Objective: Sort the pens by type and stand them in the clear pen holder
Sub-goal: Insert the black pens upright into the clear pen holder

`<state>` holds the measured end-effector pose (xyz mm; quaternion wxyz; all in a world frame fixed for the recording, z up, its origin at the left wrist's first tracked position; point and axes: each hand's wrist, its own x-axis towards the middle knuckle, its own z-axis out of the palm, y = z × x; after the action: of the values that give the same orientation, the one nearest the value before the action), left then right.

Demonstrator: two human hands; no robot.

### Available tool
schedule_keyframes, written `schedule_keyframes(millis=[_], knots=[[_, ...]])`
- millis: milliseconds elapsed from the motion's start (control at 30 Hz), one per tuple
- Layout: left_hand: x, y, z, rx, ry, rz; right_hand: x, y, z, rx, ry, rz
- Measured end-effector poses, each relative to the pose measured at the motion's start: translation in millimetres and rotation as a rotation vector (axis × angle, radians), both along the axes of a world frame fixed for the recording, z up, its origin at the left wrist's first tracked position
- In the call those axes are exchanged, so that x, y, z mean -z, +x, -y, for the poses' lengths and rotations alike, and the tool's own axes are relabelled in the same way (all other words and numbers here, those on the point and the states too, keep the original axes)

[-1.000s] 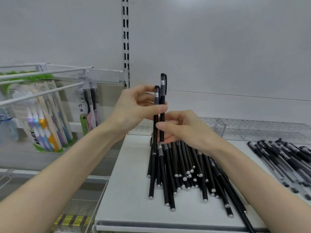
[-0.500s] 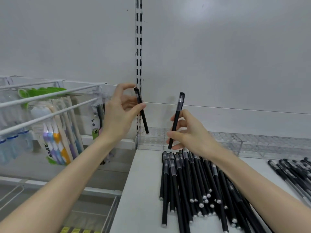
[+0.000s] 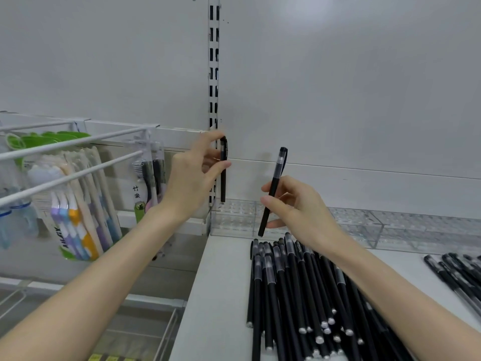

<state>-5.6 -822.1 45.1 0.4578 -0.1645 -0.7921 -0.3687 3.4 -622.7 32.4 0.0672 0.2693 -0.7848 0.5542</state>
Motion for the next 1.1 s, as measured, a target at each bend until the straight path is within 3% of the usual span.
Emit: schedule_keyframes(millis=[267,700,933,1100], knots=[[13.2,-6.0,-9.4,-0.028,-0.069,0.109,-0.7,2.7,-1.3,0.025,-0.049,-0.040],[23.2,-13.4,-9.5,-0.163,-0.223,0.041,-0.7,2.9,-1.0,0.031,0.020,-0.113],[42.8,7.8,-6.8,-0.268,-0.339,0.017,-1.7,1.1,-1.2,0.055,-0.089,-0.122],[69.0,20.4,10.4,-0.122,-0.155,0.239,-14.4,-14.0,7.3,0.089,-0.113,-0.221]])
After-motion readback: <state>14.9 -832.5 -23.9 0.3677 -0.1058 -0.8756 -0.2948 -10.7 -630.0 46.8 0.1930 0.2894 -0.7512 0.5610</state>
